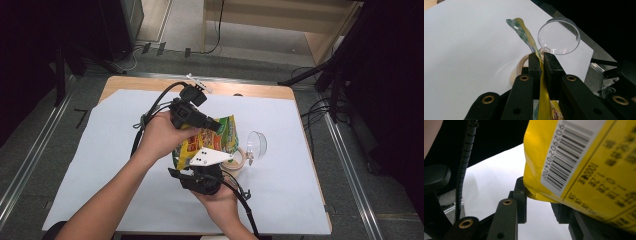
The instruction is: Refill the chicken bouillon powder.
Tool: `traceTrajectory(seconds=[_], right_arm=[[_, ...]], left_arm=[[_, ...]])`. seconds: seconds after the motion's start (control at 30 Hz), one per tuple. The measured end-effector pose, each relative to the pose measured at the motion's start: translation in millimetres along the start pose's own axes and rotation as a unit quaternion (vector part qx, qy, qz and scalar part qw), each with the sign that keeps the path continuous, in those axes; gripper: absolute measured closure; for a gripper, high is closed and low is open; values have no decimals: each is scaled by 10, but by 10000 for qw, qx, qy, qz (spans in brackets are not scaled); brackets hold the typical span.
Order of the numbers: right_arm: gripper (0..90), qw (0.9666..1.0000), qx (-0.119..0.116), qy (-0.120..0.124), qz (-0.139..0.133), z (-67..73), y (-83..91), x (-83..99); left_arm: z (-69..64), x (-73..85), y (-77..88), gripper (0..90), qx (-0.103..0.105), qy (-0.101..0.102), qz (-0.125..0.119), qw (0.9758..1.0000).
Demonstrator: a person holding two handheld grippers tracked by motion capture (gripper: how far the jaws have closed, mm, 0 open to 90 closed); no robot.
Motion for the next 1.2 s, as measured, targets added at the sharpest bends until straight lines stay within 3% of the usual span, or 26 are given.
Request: traceTrajectory(seconds=[0.83, 0.97, 1.2], right_arm=[[710, 10000, 6, 30, 0, 1, 1, 0], [617, 9999, 15, -96, -32, -9, -2, 0], [691, 9999, 16, -148, -67, -19, 20, -11]], left_arm=[[-2, -4, -4, 856, -33, -30, 8, 10000], [-11, -18, -12, 856, -3, -6, -45, 10000], [-31, -39, -44, 853, -12, -14, 61, 10000]])
Point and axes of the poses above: each handheld gripper's, and its own axes: y roughly backward along the jaws, x roughly out of its underside, z roughly to its left, the point moved 7 cm from there along -y, roughly forward along the jaws, and after that the axes turned 7 degrees about x, right-handed, at the moved point
